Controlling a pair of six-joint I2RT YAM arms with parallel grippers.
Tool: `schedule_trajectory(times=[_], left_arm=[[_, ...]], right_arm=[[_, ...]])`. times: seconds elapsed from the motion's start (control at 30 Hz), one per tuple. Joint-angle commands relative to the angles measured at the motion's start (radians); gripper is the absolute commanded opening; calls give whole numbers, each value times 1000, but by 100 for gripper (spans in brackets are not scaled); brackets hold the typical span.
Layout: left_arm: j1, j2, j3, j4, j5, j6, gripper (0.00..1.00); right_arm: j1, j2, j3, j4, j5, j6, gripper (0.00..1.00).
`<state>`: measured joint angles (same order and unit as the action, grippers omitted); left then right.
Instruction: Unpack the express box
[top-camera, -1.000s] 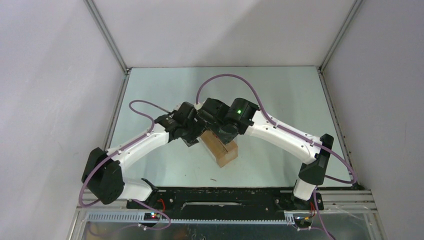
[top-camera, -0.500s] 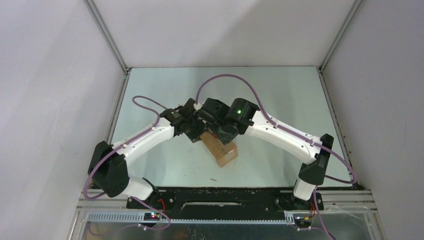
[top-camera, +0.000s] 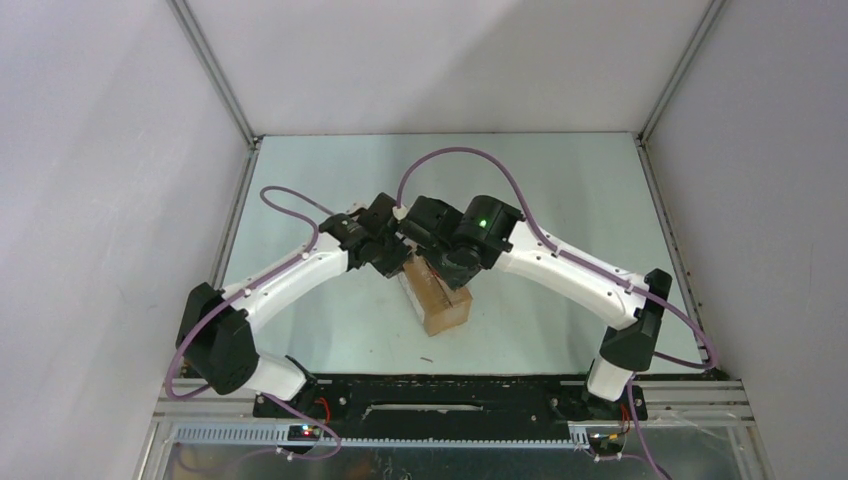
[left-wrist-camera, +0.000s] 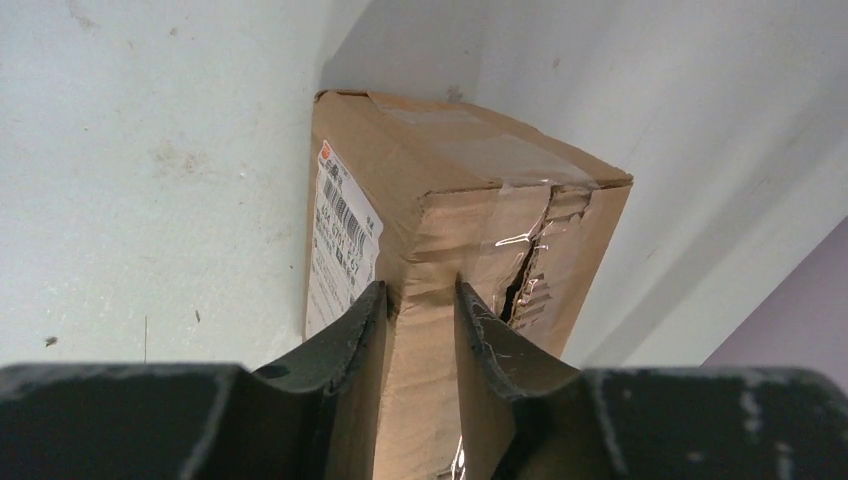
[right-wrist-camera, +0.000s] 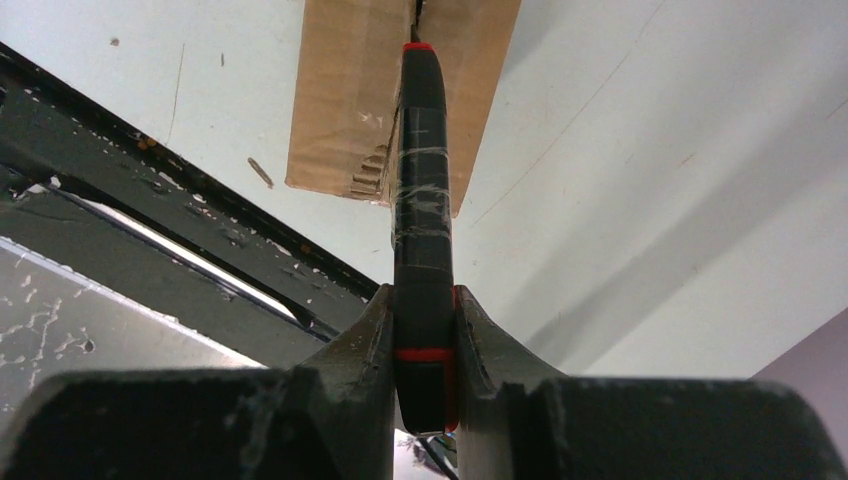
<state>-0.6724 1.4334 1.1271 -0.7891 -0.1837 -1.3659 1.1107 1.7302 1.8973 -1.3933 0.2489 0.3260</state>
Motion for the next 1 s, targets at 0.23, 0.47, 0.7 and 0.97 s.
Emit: schedule_trajectory(times=[0.23, 0.47, 0.7, 0.97], left_arm=[[-2, -19, 36, 28, -63, 5, 71], [-2, -50, 31, -15, -31, 47, 100], [-2, 61, 85, -91, 52, 73, 100], [-6, 109, 101, -150, 58, 40, 100]], right_arm=[[13, -76, -47, -23, -39, 24, 0], [44, -86, -59, 31, -12, -10, 0], [61, -133, -166, 152, -20, -58, 0], [63, -122, -159, 155, -12, -62, 0]])
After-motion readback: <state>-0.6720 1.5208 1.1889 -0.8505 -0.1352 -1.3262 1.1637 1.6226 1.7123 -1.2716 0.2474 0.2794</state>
